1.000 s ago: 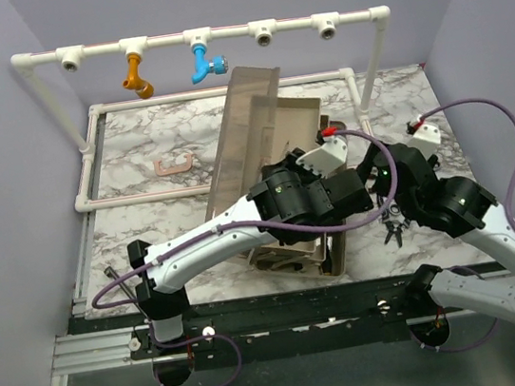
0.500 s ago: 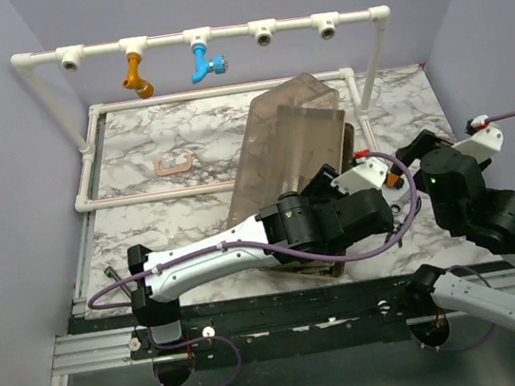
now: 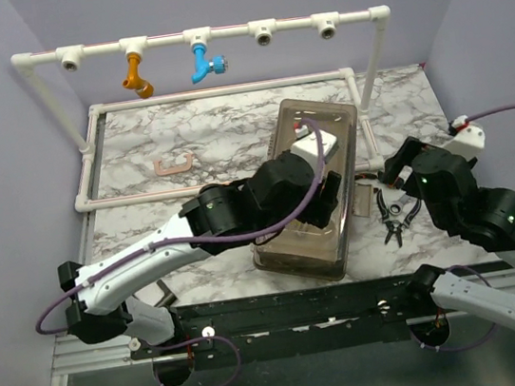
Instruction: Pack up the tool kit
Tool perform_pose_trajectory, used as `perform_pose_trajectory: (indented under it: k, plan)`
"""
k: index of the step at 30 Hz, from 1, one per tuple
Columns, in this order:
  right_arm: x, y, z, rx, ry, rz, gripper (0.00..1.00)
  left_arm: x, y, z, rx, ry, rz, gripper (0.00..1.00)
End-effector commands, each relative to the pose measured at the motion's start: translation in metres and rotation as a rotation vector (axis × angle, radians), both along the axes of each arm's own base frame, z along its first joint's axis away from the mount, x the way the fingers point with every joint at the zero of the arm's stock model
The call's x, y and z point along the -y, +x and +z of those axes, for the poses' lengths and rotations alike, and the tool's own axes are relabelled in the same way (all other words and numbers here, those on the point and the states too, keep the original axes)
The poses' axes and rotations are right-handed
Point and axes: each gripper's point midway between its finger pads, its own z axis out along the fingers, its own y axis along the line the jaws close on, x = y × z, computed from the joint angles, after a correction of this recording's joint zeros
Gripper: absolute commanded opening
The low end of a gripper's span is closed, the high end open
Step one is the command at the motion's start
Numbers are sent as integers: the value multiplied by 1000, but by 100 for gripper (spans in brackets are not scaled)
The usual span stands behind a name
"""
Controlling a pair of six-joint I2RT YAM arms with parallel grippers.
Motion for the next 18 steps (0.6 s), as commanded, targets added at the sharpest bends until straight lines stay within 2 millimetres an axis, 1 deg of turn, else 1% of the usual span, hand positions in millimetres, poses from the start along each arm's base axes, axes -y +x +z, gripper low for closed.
perform_pose_trajectory:
  k: [1, 2, 3, 4, 5, 6, 8, 10, 11, 14, 18]
  plan:
    - [-54, 6, -41, -163, 18, 226, 93, -15, -7, 40, -71, -231, -91, 66]
    - [-63, 7, -46, -181, 31, 251, 93, -22, -3, 37, -84, -248, -79, 69]
    - [-72, 9, -47, -182, 52, 280, 93, -32, 3, 36, -91, -268, -64, 73]
    - [-78, 10, -47, -182, 69, 302, 93, -40, 6, 30, -105, -274, -50, 77]
    - [-84, 11, -45, -173, 88, 322, 93, -51, 12, 27, -109, -285, -26, 81]
    - [-90, 13, -43, -165, 104, 340, 93, -59, 16, 20, -122, -285, -13, 85]
    - [-99, 14, -39, -164, 128, 370, 93, -75, 25, 10, -144, -297, 18, 90]
    - [-111, 15, -38, -169, 154, 411, 93, -84, 31, 0, -167, -311, 33, 93]
    - [-116, 16, -40, -177, 166, 427, 93, -86, 32, -8, -186, -316, 31, 93]
    - [-130, 17, -50, -209, 195, 459, 92, -91, 38, -22, -221, -337, 42, 93]
    - [-140, 19, -72, -266, 204, 465, 91, -91, 46, -40, -260, -345, 48, 92]
